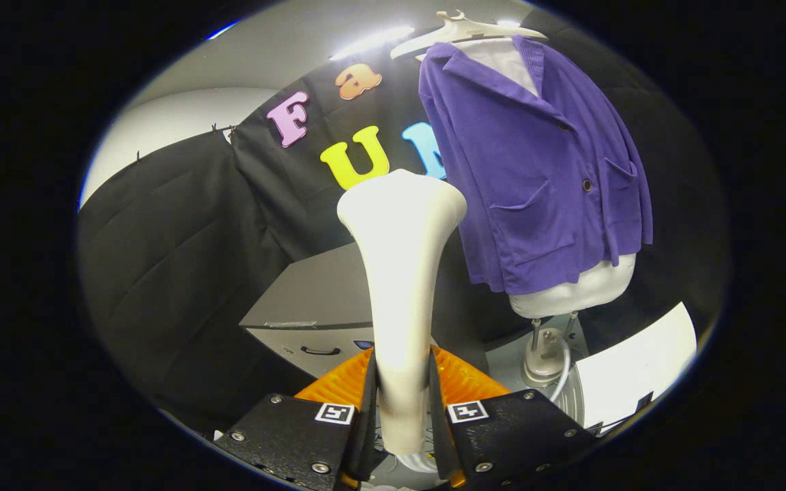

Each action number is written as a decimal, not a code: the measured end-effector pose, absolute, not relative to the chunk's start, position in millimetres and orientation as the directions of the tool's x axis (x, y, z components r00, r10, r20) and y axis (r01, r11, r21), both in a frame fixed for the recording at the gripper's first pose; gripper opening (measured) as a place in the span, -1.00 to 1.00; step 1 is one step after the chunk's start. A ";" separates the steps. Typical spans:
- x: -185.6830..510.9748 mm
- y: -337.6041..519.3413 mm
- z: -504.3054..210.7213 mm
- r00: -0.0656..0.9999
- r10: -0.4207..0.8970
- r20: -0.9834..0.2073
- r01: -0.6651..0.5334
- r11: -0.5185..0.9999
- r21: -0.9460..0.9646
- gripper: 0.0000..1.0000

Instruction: Iron the clothes twice with a garment steamer, once on the left side and once on the right side.

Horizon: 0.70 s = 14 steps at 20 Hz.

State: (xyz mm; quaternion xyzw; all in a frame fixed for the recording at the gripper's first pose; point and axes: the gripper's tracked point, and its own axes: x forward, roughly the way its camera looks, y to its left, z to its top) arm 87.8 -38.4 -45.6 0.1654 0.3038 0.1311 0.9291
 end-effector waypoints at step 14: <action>102.1 -87.0 35.8 0.868 0.312 -0.387 -0.164 0.915 0.369 -0.30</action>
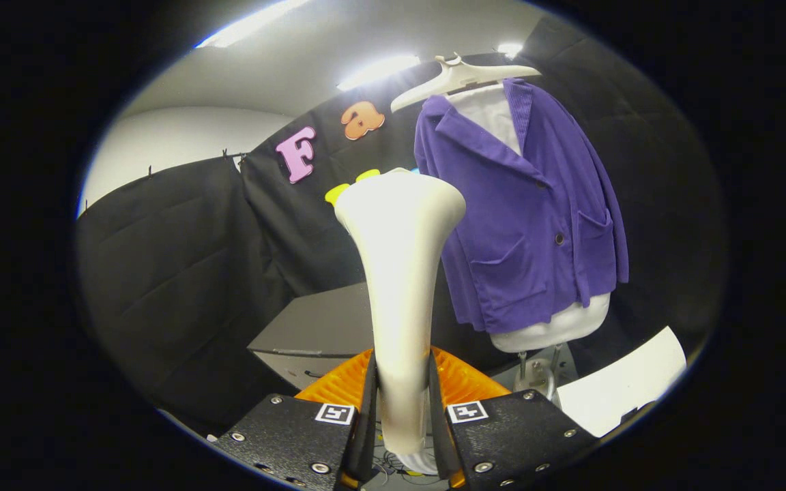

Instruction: Iron the clothes twice with a garment steamer, once on the left side and once on the right side.

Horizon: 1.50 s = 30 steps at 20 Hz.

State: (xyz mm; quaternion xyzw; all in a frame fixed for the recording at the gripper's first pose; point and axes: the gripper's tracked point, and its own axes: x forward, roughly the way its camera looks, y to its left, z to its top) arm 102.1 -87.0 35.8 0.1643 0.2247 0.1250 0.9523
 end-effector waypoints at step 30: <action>318.5 -168.0 80.5 0.957 0.064 -0.282 0.028 0.950 0.312 -0.30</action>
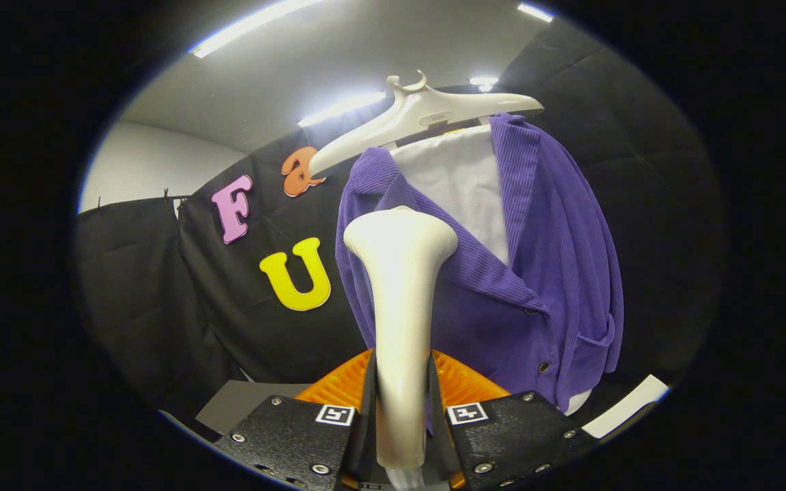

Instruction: Iron the clothes twice with a garment steamer, once on the left side and once on the right side.

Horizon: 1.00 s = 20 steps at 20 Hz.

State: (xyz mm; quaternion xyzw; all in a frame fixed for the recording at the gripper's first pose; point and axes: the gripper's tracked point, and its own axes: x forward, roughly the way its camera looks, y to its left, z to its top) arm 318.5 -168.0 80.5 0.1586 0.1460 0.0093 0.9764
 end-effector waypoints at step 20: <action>267.1 -160.2 -36.9 0.862 0.095 -0.498 0.065 0.953 0.294 -0.29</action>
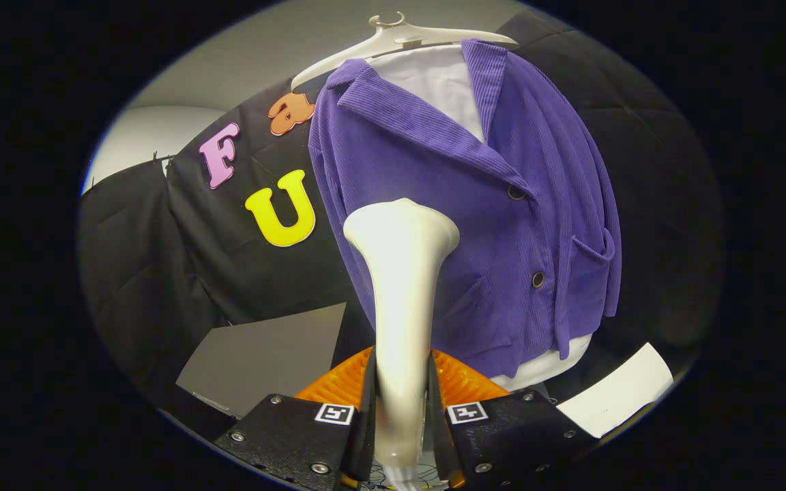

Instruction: Iron the clothes twice with a garment steamer, once on the left side and once on the right side.

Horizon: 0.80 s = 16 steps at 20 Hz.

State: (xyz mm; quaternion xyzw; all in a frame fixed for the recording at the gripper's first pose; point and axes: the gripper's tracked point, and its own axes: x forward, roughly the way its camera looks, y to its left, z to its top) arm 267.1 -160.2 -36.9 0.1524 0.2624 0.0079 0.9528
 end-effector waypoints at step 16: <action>240.9 -156.1 -141.8 0.710 0.079 -0.700 0.148 0.955 0.258 -0.29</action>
